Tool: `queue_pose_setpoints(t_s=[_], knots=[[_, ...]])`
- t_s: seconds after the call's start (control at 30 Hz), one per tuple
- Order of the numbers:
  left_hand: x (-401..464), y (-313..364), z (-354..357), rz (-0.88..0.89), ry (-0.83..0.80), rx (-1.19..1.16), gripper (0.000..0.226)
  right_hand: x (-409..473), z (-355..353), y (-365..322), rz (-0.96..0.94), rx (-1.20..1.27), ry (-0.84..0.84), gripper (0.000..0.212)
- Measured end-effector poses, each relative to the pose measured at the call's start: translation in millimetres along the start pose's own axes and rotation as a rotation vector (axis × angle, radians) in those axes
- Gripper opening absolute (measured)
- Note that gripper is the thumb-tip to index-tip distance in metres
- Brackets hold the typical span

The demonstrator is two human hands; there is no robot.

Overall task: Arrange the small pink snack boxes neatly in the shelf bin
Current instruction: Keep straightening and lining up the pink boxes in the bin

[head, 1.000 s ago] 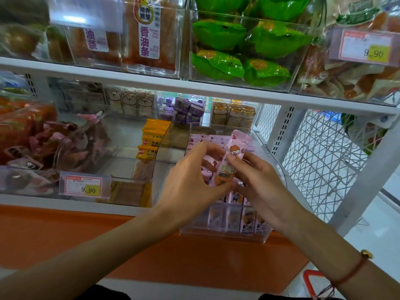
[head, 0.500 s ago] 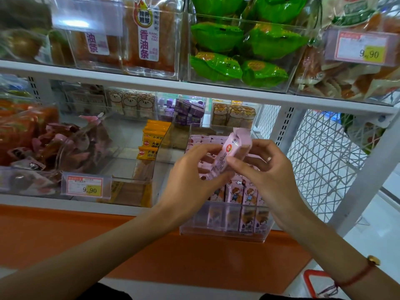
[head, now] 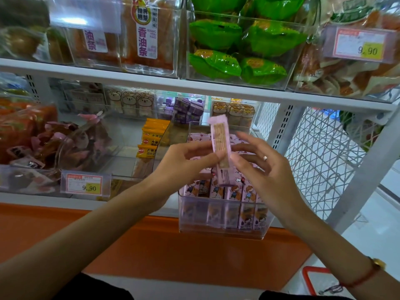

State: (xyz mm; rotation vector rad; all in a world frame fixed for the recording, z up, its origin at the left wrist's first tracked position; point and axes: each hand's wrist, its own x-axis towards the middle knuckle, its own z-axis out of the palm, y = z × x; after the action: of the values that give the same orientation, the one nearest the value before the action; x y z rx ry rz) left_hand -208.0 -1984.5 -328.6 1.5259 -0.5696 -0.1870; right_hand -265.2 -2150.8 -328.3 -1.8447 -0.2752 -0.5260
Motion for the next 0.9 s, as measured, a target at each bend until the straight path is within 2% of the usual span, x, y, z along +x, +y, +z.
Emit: queue_pose_setpoints(t_s=[0.1, 0.23, 0.37, 0.57, 0.7, 0.9], knots=[[1.6, -0.5, 0.1, -0.23, 0.016, -0.131, 0.026, 0.6, 3.8, 0.1, 0.048, 0.001, -0.058, 0.048], [2.9, 0.7, -3.6, -0.345, 0.059, -0.255, 0.041, 1.6, 3.1, 1.3, 0.111, 0.045, -0.102, 0.049], [2.9, -1.2, -5.5, -0.355, 0.057, -0.251, 0.04, 1.1, 3.6, 1.0, 0.108, 0.056, -0.119, 0.045], [3.8, -5.2, -8.2, -0.274, -0.01, -0.182, 0.012, 1.5, 1.2, 3.4, 0.079, 0.017, -0.067, 0.035], [5.4, -3.3, -7.5, -0.277, -0.092, -0.212, 0.024, 1.6, 0.3, 3.5, 0.045, -0.019, 0.005, 0.044], [6.8, -4.5, -5.5, -0.244, -0.152, -0.248, 0.038, 1.6, 2.1, 1.1, -0.014, -0.032, 0.006, 0.046]])
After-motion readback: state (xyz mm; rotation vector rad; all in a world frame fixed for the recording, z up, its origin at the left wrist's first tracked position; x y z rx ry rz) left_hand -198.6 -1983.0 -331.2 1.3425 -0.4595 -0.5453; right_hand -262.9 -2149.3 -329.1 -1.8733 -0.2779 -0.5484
